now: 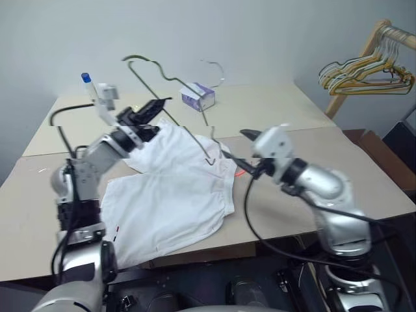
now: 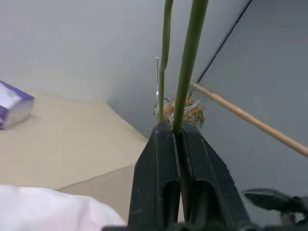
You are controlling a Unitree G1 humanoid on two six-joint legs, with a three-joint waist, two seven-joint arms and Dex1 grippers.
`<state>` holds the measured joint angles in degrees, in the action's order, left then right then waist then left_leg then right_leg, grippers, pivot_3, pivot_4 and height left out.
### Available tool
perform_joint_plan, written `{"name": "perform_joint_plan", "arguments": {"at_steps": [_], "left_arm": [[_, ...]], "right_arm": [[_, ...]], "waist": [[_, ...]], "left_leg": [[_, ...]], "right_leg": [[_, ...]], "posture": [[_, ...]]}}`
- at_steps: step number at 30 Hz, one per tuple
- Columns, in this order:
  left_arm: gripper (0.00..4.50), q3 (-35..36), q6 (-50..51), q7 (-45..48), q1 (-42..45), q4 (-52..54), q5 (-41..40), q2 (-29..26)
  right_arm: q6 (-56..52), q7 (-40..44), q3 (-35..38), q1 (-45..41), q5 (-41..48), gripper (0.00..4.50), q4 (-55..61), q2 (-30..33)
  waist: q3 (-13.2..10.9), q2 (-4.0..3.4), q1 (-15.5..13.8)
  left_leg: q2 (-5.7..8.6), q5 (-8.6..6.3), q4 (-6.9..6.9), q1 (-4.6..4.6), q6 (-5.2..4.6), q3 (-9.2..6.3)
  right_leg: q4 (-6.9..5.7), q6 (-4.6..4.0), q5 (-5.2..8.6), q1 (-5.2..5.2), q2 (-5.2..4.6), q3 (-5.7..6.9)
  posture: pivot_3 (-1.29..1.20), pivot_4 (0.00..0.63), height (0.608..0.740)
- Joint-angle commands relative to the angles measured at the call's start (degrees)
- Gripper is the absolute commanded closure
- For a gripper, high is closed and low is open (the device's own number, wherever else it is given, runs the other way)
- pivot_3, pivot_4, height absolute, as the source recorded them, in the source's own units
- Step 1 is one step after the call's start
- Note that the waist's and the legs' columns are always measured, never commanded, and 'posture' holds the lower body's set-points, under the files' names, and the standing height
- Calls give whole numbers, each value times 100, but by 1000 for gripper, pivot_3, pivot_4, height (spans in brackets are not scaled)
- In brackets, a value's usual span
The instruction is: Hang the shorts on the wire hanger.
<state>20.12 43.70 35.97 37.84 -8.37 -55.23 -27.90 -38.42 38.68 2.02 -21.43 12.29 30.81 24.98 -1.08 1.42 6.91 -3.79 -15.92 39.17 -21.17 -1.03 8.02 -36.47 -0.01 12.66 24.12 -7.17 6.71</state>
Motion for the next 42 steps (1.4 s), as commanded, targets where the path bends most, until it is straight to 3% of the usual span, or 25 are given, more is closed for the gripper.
{"name": "perform_joint_plan", "arguments": {"at_steps": [1, 5, 9, 16, 21, 28, 31, 40, 42], "left_arm": [[4500, 136, -62, 1517, 329, -104, -278, -467], [4500, 286, 59, 3327, 545, -542, -644, -928], [4500, 42, -77, 4050, 739, -760, -385, -1082], [4500, 73, -152, 4125, 820, -736, -339, -764], [4500, 46, -225, 4082, 722, -628, -287, -592], [4500, 88, -267, 4062, 640, -577, -265, -526], [4500, 92, -272, 4075, 628, -601, -254, -531], [4500, 106, -360, 4083, 654, -720, -192, -453], [4500, 121, -370, 4122, 662, -742, -190, -421]], "right_arm": [[-1213, 789, 758, -379, 1632, 799, -103, 338], [-2113, 2114, 671, -780, 2938, 799, -911, 1022], [-2387, 2351, 310, -1228, 3320, 799, -1605, 958], [-2399, 1949, -347, -1734, 3257, 799, -2015, 517], [-2296, 1592, -504, -2015, 3140, 799, -2263, 114], [-2372, 1631, -499, -2154, 3308, 799, -2449, 53], [-2371, 1632, -502, -2212, 3291, 1365, -2554, 60], [-2279, 1556, -612, -2221, 3167, 4475, -2586, 23], [-2215, 1544, -681, -2196, 3107, 4475, -2544, 17]], "waist": [[0, 0, -4], [-1, -1, -3], [0, -2, -6], [0, -1, -21], [0, -1, -20], [0, -1, -31], [0, -1, -30], [0, -1, -24], [0, -1, -20]], "left_leg": [[-1, -1, 0, 0, -3, 0], [-5, -4, -1, 0, -6, -3], [-5, -4, -1, 0, -7, -7], [-5, 8, 0, -8, 14, -6], [-4, 20, 0, -12, 34, -4], [-4, 19, 0, -15, 33, -3], [-5, 19, 0, -15, 33, -3], [-5, 19, 0, -15, 33, -2], [-5, 19, 0, -15, 33, -3]], "right_leg": [[2, -1, 0, 0, 0, 1], [8, -4, -1, -2, 2, 11], [11, -6, -1, -8, 4, 15], [6, -6, -4, -1, 2, 14], [10, -6, -5, 1, 1, 15], [16, -4, -6, 0, 1, 17], [15, -4, -6, 1, 1, 17], [15, -4, -6, 1, 1, 17], [14, -4, -6, 1, 1, 18]], "posture": [[-107, 0, 740], [-109, 0, 740], [-100, 0, 740], [-105, 0, 740], [-105, 0, 740], [-97, 0, 740], [-96, 0, 740], [-103, 0, 740], [-106, 0, 740]]}}
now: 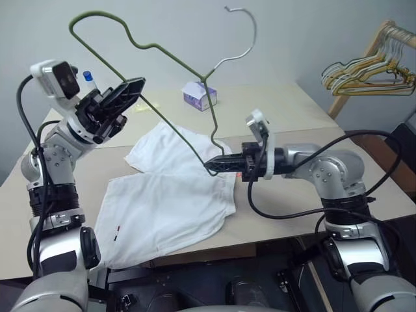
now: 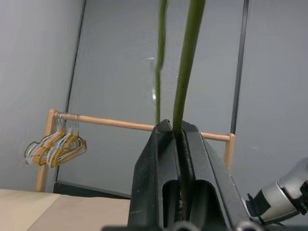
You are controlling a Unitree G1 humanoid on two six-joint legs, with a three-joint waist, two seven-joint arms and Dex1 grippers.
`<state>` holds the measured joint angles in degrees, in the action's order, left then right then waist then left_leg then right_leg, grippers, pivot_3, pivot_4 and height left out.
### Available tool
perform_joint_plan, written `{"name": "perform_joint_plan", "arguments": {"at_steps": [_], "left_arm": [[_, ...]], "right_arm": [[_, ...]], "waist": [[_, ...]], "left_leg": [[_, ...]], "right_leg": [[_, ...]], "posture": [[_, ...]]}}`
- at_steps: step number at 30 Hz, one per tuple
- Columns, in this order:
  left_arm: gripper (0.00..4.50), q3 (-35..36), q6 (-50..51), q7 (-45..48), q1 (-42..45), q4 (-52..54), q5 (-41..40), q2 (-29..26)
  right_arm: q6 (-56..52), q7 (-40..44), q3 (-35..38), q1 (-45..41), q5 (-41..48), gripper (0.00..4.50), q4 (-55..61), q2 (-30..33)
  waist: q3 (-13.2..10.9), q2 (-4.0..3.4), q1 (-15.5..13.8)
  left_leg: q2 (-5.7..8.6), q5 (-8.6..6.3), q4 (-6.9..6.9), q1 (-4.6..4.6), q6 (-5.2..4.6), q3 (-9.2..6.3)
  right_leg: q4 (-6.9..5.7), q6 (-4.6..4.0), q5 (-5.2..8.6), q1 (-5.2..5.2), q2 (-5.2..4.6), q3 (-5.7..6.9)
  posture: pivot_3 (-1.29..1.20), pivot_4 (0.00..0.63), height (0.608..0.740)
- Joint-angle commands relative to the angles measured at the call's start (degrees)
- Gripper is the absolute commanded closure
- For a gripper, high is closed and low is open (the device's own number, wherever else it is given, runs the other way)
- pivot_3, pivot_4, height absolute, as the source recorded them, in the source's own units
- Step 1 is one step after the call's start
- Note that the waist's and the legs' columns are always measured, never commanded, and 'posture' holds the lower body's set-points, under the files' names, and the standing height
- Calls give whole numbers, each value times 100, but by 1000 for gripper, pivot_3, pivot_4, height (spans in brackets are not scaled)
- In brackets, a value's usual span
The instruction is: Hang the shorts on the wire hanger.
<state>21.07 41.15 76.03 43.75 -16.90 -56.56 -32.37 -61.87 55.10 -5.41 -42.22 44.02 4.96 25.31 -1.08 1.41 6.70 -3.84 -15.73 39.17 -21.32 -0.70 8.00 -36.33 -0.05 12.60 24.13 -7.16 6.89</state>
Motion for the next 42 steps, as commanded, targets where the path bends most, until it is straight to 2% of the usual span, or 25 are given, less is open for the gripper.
{"name": "perform_joint_plan", "arguments": {"at_steps": [1, 6, 11, 20, 24, 27, 31, 37, 42], "left_arm": [[4500, 24, -135, 124, 67, 109, -35, 43], [4500, -25, -187, 90, 17, 59, 104, 75], [3128, -230, -235, -128, -88, -96, 510, 26], [108, -1095, -713, -166, -533, -111, 1779, -296], [48, -1409, -1577, -309, -925, -95, 2600, -450], [48, -1678, -2208, 11, -1293, 123, 3036, -691], [48, -1682, -2245, -25, -1311, 367, 2984, -678], [48, -1805, -2326, 86, -1317, 785, 3035, -758], [48, -2038, -2786, 304, -1439, 1083, 3322, -902]], "right_arm": [[151, -109, 40, -105, -82, 4475, 52, -21], [218, -209, 12, -87, -158, 4475, 1, -58], [197, -237, 193, -108, -45, 4500, -19, -88], [-195, -661, 966, -88, 528, 4500, -200, -203], [-924, -991, 1459, 166, 868, 4500, -268, 105], [-1800, -1224, 1738, 549, 988, 4500, -265, 697], [-2532, -1176, 1956, 1349, 1054, 4500, -113, 1597], [-2827, -160, 1941, 2989, 1359, 4500, -93, 2930], [-2730, 148, 1869, 3635, 1182, 4500, -496, 3347]], "waist": [[0, 0, 1], [0, 0, 4], [0, 0, 5], [0, -1, -8], [1, -1, -15], [0, -1, -52], [0, -1, -166], [1, -5, -185], [2, -4, -111]], "left_leg": [[1, 0, 0, 0, 0, 0], [1, 0, 0, 0, 0, 1], [1, 0, 0, 0, 0, 1], [1, 0, 0, -1, 0, 4], [0, -2, -2, -3, -2, 3], [0, -5, -3, -5, -8, 6], [4, -23, -2, -26, -37, 5], [7, -39, 0, -23, -65, 4], [4, -35, 2, 3, -69, 5]], "right_leg": [[0, 0, 0, -1, 0, 0], [1, 1, -1, 0, 0, 0], [0, 1, -1, -1, 0, 0], [4, 0, -2, 0, 0, 0], [5, 0, -2, 4, 0, 1], [11, 0, -2, 3, -2, 1], [20, 0, -2, 14, -12, 10], [23, 2, -1, 10, -15, 9], [21, 8, -4, -10, -12, -1]], "posture": [[-105, 0, 740], [-105, 0, 740], [-104, 0, 740], [-106, 0, 740], [-114, 0, 740], [-127, 0, 740], [-136, 0, 740], [-137, 0, 740], [-118, 0, 740]]}}
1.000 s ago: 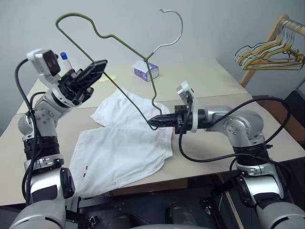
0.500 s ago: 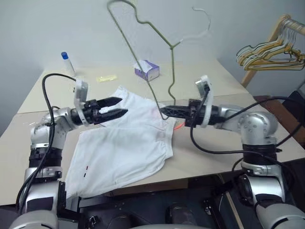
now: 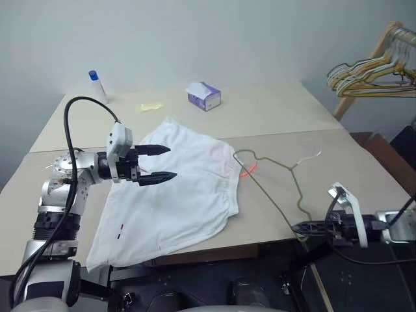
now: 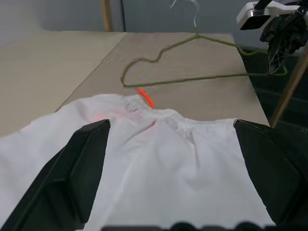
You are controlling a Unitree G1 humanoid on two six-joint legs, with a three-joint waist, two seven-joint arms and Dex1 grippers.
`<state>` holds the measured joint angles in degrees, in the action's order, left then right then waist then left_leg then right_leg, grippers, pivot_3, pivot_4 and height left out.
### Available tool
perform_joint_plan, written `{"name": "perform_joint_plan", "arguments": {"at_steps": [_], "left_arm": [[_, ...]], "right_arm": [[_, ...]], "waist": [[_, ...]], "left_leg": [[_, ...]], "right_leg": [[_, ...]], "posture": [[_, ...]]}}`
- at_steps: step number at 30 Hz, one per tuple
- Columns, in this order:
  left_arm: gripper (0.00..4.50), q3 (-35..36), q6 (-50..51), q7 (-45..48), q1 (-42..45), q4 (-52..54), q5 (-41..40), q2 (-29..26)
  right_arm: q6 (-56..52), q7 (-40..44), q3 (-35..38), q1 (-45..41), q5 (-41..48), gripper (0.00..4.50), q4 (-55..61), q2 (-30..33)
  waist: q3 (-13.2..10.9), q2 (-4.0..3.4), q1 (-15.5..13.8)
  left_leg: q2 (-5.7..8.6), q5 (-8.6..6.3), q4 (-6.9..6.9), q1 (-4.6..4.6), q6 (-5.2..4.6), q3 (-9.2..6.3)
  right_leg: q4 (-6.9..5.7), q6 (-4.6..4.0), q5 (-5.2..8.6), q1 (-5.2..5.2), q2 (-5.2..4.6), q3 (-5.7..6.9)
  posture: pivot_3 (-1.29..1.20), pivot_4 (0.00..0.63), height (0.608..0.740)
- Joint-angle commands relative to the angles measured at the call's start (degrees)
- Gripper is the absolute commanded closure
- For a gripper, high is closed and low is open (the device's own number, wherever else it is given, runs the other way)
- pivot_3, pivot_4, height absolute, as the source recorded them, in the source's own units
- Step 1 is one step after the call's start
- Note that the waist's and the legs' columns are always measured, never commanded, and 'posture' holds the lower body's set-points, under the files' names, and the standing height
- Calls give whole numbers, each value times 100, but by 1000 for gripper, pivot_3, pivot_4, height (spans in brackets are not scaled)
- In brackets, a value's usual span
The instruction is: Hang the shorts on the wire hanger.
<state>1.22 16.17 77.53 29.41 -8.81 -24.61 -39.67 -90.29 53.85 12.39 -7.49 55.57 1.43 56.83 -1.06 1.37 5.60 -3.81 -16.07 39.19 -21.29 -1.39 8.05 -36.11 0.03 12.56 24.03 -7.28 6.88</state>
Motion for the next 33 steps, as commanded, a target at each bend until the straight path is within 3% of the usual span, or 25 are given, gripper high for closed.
{"name": "perform_joint_plan", "arguments": {"at_steps": [1, 6, 15, 33], "left_arm": [[48, -74, -326, 183, -32, 301, 134, -192], [48, -28, -344, 222, -112, 306, 63, -206], [48, -50, -373, 223, -129, 279, 113, -232], [48, -38, -433, 129, -332, 377, 122, -171]], "right_arm": [[161, 334, 84, 248, -1, 4500, -198, 240], [387, 448, -123, 367, -149, 4500, -295, 261], [443, 92, -517, -323, -470, 4500, -676, -382], [452, 330, -372, -149, -552, 4500, -815, -60]], "waist": [[0, -1, -5], [3, -5, -9], [2, -4, -41], [3, -5, -164]], "left_leg": [[-1, 3, 0, 3, 0, 0], [-3, 5, 0, 6, -2, 0], [-1, 5, 0, -2, -2, -2], [1, 6, 2, -4, -1, -1]], "right_leg": [[-1, 6, 3, 0, 1, -1], [-5, 30, 17, 0, 3, -6], [-1, 1, -4, 3, 3, -5], [0, -2, -7, 4, 2, -4]], "posture": [[-117, 0, 740], [-113, 0, 740], [-98, 0, 740], [-100, 0, 740]]}}
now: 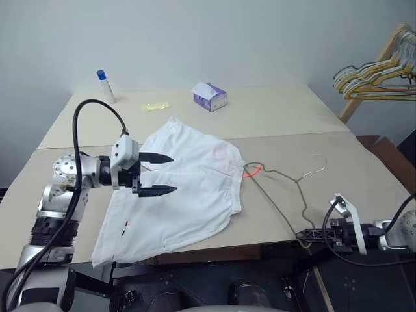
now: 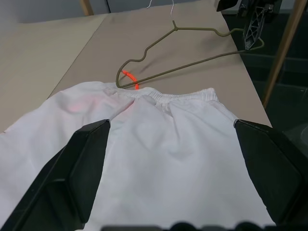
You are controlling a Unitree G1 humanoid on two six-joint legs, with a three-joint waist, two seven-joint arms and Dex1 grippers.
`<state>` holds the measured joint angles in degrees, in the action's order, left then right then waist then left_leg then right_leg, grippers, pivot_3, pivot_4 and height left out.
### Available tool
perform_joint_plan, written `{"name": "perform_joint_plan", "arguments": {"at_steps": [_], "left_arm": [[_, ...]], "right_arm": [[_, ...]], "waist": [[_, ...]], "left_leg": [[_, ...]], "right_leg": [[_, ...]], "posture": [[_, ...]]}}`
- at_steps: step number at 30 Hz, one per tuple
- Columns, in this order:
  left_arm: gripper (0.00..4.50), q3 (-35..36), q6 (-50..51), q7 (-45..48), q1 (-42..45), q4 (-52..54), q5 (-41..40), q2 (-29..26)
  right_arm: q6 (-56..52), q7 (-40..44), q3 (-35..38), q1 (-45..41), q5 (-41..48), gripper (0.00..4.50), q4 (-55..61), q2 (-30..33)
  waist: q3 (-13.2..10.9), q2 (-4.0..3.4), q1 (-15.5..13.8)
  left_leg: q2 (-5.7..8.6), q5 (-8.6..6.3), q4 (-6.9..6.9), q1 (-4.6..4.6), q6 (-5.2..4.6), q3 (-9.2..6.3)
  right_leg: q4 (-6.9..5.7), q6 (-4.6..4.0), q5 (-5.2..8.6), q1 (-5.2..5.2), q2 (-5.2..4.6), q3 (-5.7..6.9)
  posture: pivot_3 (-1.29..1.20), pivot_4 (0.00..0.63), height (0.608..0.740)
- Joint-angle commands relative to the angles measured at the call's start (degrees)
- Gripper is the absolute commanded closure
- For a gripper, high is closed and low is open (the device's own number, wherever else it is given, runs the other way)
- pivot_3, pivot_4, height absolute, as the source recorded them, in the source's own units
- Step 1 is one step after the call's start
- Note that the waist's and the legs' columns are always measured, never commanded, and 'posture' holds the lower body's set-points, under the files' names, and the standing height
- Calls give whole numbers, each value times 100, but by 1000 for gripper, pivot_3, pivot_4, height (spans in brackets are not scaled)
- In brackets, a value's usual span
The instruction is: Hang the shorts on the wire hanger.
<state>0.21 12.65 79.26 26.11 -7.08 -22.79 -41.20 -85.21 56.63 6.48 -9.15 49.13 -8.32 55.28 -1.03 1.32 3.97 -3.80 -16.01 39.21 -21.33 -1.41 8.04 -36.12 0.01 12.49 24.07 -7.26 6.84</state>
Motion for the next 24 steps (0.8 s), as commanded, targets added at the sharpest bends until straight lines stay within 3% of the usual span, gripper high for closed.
{"name": "perform_joint_plan", "arguments": {"at_steps": [1, 8, 18, 24], "left_arm": [[48, 69, -81, -42, -25, 216, -63, -24], [48, 73, -68, -56, -65, 241, -72, -15], [48, 73, -97, -164, -126, 268, -37, -5], [48, 62, -94, -232, -237, 362, -37, 14]], "right_arm": [[-58, 67, 226, 61, 102, 4500, 189, 112], [-44, 253, 132, 127, 134, 4500, 325, 163], [198, 887, -443, -441, 127, 4500, 327, 171], [378, 1139, -1285, -1180, -361, 4500, -283, 18]], "waist": [[0, 0, 0], [0, 0, -1], [0, 0, -8], [0, 0, -1]], "left_leg": [[0, 0, 0, 0, 0, 0], [0, 0, 1, 1, 0, 0], [-1, 0, 1, 1, 0, -1], [-1, 0, 4, 0, 0, 0]], "right_leg": [[0, 0, 0, 0, 0, 0], [-1, 1, 0, -1, 0, 0], [-1, 0, 0, 0, 1, 0], [-1, 0, -1, 0, 0, 0]], "posture": [[-99, 0, 740], [-91, 0, 740], [-67, 0, 740], [-58, 0, 740]]}}
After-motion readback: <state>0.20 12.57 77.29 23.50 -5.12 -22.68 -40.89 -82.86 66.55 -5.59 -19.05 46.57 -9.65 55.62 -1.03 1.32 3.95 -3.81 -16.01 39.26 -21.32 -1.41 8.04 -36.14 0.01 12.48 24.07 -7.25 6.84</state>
